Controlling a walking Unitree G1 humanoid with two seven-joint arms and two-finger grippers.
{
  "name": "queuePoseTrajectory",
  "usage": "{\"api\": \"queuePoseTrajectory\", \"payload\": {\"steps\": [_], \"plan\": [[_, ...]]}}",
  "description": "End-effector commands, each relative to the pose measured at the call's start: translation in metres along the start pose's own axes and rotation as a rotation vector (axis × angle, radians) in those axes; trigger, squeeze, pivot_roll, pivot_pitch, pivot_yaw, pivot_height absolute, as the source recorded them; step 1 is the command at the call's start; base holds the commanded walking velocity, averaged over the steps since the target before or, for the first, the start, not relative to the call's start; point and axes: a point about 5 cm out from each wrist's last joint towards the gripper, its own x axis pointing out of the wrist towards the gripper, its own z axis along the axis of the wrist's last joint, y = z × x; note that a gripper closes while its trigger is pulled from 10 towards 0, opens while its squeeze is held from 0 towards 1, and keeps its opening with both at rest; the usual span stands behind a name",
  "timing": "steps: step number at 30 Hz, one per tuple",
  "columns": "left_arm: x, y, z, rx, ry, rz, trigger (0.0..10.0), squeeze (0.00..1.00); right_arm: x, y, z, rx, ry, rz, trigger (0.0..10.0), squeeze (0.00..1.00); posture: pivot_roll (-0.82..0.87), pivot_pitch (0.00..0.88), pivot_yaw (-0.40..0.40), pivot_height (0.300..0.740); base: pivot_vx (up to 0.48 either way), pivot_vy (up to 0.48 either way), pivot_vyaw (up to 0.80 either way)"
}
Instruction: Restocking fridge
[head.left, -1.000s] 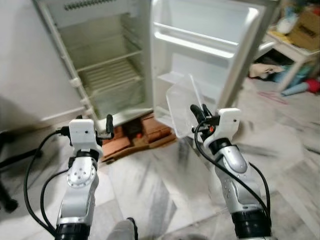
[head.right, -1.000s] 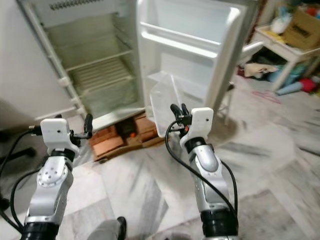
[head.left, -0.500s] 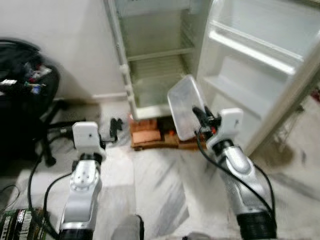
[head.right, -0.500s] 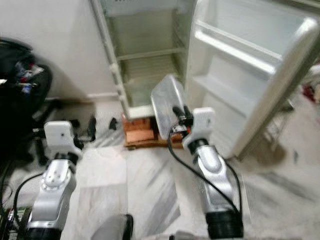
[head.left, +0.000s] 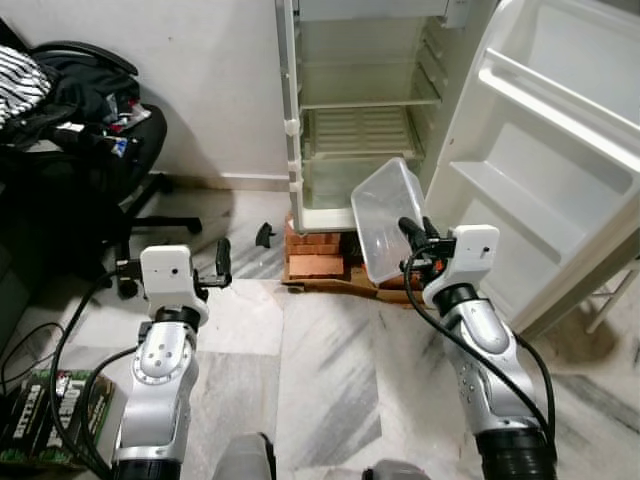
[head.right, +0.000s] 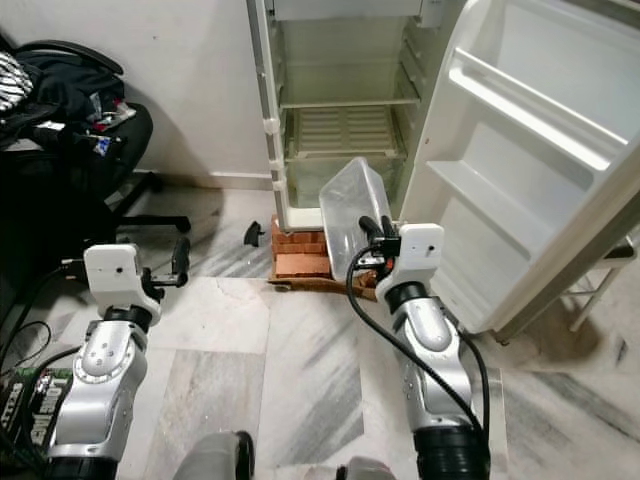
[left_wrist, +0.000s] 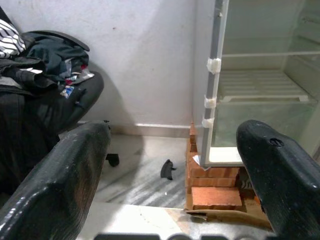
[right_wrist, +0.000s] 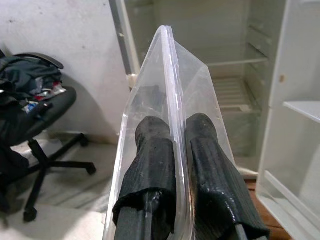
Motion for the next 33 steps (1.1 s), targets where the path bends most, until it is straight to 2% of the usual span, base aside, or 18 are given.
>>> {"api": "queuePoseTrajectory", "payload": {"steps": [1, 33], "plan": [[-0.0005, 0.0016, 0.0035, -0.001, -0.008, 0.005, 10.0, 0.00, 0.0023, 0.0035, 0.0053, -0.001, -0.018, 0.013, 10.0, 0.00, 0.04, 0.115, 0.001, 0.740, 0.394, 0.274, 0.00], [0.0011, -0.0074, 0.0031, -0.031, -0.006, -0.036, 10.0, 0.00, 0.0069, 0.0055, 0.0066, -0.019, -0.015, 0.020, 10.0, 0.00, 0.04, 0.112, -0.009, 0.740, 0.392, 0.276, 0.00]]}}
